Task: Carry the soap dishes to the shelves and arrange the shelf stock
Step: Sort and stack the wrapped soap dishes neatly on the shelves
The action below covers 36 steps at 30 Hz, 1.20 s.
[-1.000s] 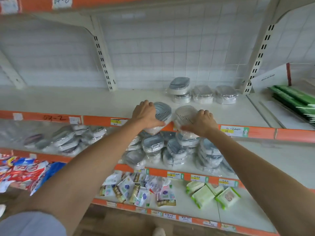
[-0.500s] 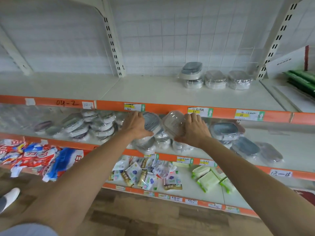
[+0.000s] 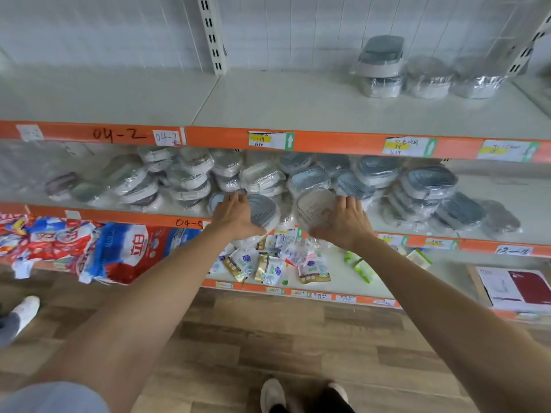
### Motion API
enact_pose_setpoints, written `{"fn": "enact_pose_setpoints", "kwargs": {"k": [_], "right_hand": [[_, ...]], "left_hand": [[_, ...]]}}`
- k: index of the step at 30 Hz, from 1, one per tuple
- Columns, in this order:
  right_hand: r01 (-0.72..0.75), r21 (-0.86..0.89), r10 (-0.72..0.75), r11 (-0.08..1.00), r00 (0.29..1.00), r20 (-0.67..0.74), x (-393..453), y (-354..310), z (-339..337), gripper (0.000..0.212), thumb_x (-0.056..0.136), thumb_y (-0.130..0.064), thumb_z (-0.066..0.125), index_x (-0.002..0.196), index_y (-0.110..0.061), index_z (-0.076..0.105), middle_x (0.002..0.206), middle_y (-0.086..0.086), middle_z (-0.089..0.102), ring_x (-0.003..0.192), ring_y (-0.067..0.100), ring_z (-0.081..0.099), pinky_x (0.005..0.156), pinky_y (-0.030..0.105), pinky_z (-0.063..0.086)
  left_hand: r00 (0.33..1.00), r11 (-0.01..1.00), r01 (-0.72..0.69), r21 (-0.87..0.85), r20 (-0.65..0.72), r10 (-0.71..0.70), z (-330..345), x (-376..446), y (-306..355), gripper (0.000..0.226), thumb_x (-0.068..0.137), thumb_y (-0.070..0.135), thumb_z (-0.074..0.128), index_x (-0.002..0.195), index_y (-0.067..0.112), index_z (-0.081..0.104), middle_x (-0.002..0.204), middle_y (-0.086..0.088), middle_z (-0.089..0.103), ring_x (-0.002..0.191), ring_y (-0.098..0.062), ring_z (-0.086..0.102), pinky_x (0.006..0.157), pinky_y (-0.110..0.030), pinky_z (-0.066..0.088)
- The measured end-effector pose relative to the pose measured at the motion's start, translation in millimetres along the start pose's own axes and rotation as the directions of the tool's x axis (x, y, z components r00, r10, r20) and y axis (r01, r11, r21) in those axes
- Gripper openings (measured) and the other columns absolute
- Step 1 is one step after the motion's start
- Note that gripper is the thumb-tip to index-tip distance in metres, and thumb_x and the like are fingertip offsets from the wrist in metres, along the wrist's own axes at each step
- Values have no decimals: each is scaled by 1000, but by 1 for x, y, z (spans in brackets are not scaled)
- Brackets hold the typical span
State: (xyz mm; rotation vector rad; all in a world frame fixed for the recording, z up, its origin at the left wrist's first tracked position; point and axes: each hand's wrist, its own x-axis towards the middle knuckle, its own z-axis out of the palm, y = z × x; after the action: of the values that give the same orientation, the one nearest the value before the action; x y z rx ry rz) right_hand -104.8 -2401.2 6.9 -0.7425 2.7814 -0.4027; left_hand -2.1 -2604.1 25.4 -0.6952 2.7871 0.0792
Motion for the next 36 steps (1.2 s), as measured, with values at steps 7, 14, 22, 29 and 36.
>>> {"fn": "enact_pose_setpoints", "kwargs": {"k": [7,14,22,29,36], "right_hand": [[-57,62,56,996,998,16,25,-3,19,107,70,-57,72,144,-2,19,139,15,32,132,30,28,109,39,29],[-20,89,30,996,993,-115,95,0,57,95,71,-57,71,138,-3,30,140,15,34,132,31,29,109,40,27],[6,45,5,999,970,-244,176,9,76,96,76,-59,67,141,-1,27,140,17,34,131,32,29,107,42,29],[-42,1,41,999,968,-249,222,15,80,98,80,-64,58,144,1,22,145,19,31,134,33,27,109,42,27],[-67,-20,63,998,986,-153,235,18,82,100,83,-68,48,148,0,15,150,19,25,139,33,22,111,44,25]], "left_hand": [[1000,999,-7,-36,-21,6,21,37,-2,99,76,61,68,144,1,30,146,-19,32,132,-33,35,105,-41,36],[980,992,32,-121,-191,-55,49,107,-3,98,75,60,69,145,4,29,149,-19,26,136,-33,30,109,-41,32],[942,991,8,-136,-331,-53,58,200,-3,90,75,57,70,139,2,38,138,-18,37,127,-33,37,106,-41,37],[948,986,18,-165,-309,-69,67,260,-2,80,80,57,66,134,1,46,137,-21,41,125,-34,38,103,-39,37],[931,993,-35,-113,-364,-8,74,271,-1,80,83,59,60,132,-3,48,133,-19,50,116,-32,51,99,-40,44]]}}
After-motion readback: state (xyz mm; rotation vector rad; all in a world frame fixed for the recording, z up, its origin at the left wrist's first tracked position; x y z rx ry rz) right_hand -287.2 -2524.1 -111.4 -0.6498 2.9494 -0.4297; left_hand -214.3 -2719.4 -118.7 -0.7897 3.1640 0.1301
